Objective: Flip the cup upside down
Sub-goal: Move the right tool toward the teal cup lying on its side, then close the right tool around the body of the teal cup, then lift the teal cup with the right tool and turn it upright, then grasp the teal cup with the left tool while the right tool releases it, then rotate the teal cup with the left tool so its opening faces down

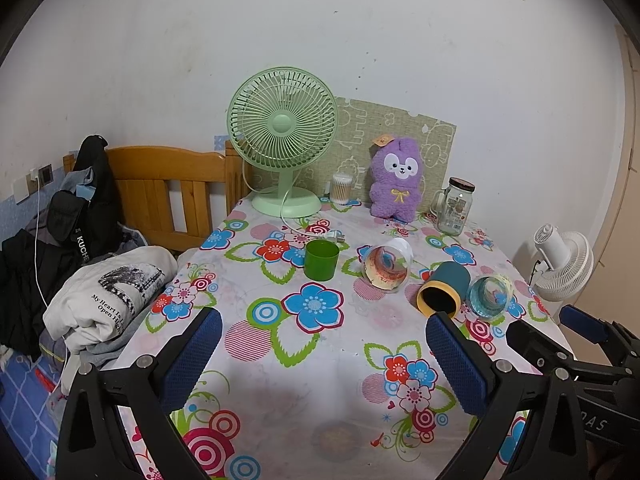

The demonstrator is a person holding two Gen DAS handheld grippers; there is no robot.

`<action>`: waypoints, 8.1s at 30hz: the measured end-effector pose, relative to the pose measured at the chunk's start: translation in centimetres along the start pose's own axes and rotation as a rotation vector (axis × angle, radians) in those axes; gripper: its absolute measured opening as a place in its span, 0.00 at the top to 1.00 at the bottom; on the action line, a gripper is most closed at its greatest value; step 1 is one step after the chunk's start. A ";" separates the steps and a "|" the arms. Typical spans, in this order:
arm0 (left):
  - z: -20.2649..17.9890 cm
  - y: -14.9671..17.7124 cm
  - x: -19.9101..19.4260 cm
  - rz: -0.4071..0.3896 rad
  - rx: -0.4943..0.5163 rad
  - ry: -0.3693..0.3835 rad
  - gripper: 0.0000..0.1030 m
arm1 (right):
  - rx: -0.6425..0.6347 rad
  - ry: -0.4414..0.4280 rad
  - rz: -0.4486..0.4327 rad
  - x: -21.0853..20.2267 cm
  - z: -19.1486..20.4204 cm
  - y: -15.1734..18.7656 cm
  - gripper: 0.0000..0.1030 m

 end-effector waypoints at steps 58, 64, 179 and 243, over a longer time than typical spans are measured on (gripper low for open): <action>-1.9 1.1 17.1 0.273 0.160 0.126 0.00 | 0.412 0.225 0.444 23.1 -7.8 0.0 0.07; -1.9 1.1 17.1 0.274 0.154 0.126 0.00 | 0.400 0.195 0.482 25.2 -7.5 0.9 0.24; -19.5 6.7 6.8 0.253 0.155 0.339 0.00 | 0.181 0.070 0.191 -2.4 -17.9 5.0 0.19; -12.3 1.5 5.1 0.208 0.041 0.216 0.34 | 0.128 -0.064 0.222 -0.4 -12.6 5.6 0.19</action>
Point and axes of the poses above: each gripper's, at about its wrist camera, not at the fingertips, and x roughly the way its jaws point, z to its left, y to its underside, the point moved 5 cm from there along x, roughly the way its jaws point, and after that the axes turned 6 degrees about -z, right-handed, at the moved point
